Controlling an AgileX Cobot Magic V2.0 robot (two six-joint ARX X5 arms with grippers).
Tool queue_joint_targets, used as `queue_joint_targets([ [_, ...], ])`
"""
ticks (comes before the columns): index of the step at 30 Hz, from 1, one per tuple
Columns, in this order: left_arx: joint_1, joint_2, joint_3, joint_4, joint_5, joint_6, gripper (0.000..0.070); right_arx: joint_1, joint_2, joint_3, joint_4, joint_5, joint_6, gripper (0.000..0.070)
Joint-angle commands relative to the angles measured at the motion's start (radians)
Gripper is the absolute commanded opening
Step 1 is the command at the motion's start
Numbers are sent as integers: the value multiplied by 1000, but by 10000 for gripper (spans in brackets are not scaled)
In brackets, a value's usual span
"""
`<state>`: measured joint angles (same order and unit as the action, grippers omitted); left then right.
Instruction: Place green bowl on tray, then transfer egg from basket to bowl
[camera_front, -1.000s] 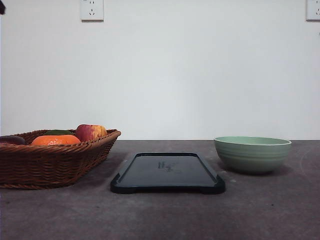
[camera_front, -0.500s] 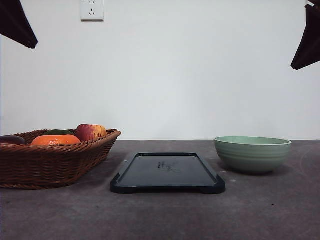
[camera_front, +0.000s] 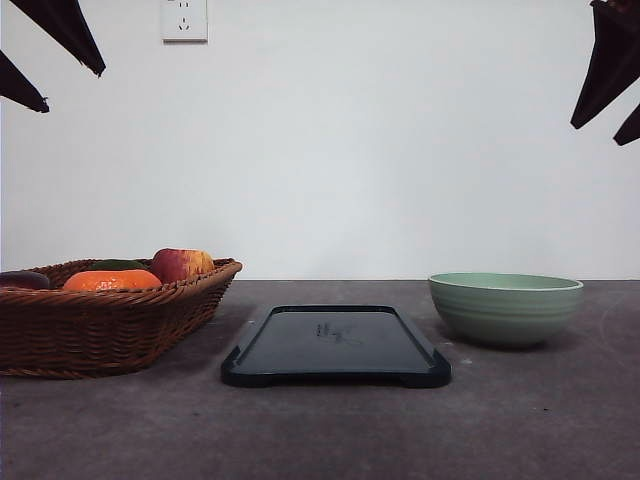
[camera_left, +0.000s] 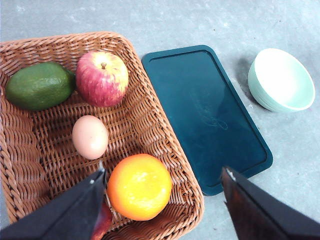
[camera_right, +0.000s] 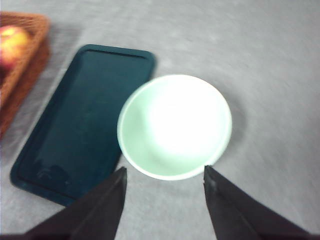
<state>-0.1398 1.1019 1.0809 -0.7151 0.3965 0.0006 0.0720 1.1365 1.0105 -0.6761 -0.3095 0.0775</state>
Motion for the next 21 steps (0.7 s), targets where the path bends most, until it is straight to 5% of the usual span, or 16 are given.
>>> queue_joint_targets([
  [1,-2,10,25,3,7,11,472,-7,60,63,-71,20,26,306],
  [8,-2,10,25,3,7,11,472,-12,257,227,-184,24,5,305],
  [21,-2,10,25,4,7,10,472,-12,546,333,-130,79,-38,283],
])
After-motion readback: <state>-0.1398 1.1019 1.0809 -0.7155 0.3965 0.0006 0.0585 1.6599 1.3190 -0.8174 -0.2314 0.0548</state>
